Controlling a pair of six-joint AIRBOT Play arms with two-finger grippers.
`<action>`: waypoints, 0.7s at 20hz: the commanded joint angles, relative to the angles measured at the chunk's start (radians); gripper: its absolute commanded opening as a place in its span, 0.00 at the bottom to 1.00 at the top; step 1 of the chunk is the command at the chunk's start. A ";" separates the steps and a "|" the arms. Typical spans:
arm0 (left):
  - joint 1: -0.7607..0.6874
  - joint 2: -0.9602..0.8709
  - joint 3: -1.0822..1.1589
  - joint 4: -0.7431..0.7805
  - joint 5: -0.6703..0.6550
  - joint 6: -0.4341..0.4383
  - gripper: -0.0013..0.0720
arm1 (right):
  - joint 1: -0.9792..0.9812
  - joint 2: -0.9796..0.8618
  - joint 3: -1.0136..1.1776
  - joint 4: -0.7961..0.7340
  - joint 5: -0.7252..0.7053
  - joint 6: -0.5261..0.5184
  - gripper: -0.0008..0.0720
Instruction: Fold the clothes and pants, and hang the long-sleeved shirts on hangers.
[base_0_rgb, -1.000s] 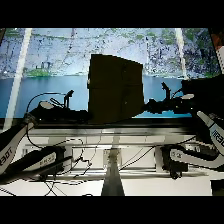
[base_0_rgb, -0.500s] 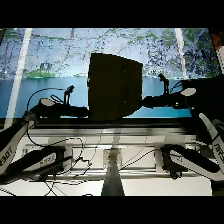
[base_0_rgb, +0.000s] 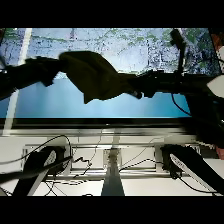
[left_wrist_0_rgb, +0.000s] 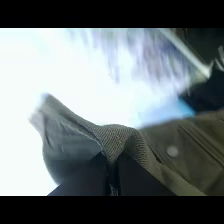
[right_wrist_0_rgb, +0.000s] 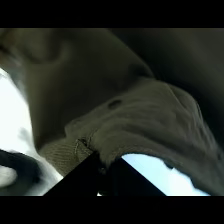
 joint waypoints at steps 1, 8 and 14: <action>0.083 0.282 0.049 0.050 0.003 0.003 0.07 | 0.106 0.120 0.066 0.138 -0.050 0.048 0.07; 0.140 0.557 -0.013 0.352 -0.036 -0.357 0.07 | 0.348 0.153 0.038 -0.185 -0.125 0.502 0.07; 0.138 0.323 -0.480 0.229 0.093 -0.388 0.07 | 0.259 -0.100 -0.101 -0.679 -0.298 0.807 0.07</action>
